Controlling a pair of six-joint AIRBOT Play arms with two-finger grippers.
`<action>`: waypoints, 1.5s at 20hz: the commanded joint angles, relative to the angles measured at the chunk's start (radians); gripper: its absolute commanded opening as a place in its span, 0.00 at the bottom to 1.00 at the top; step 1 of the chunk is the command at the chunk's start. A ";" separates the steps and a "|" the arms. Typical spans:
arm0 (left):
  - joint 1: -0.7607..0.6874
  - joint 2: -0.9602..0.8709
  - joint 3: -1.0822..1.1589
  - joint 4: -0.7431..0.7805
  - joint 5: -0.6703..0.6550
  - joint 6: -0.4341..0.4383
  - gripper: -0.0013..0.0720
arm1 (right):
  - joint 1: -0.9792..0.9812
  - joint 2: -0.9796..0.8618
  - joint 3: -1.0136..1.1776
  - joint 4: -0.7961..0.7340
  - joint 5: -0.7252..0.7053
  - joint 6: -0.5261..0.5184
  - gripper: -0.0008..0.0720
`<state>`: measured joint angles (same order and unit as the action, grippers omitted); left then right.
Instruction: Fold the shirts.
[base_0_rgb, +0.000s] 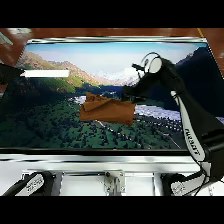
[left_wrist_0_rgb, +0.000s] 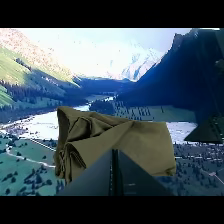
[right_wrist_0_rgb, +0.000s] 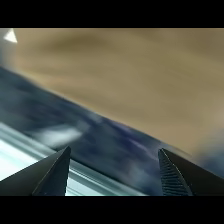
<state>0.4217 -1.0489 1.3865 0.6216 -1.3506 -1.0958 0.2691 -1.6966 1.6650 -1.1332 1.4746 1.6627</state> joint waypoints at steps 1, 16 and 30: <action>0.000 0.001 0.000 0.000 -0.001 0.003 0.07 | -0.137 0.021 -0.059 -0.107 0.106 0.042 0.93; -0.146 0.001 0.000 -0.016 0.101 -0.001 0.07 | -0.159 -0.213 -0.235 0.291 -0.189 -0.074 0.93; -0.351 0.001 0.000 -0.015 0.214 -0.028 0.07 | -0.356 -0.170 0.138 0.593 -0.152 -0.356 0.11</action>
<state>0.0994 -1.0485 1.3865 0.6060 -1.1576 -1.1198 0.0055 -1.8858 1.6661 -0.6186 1.3045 1.3460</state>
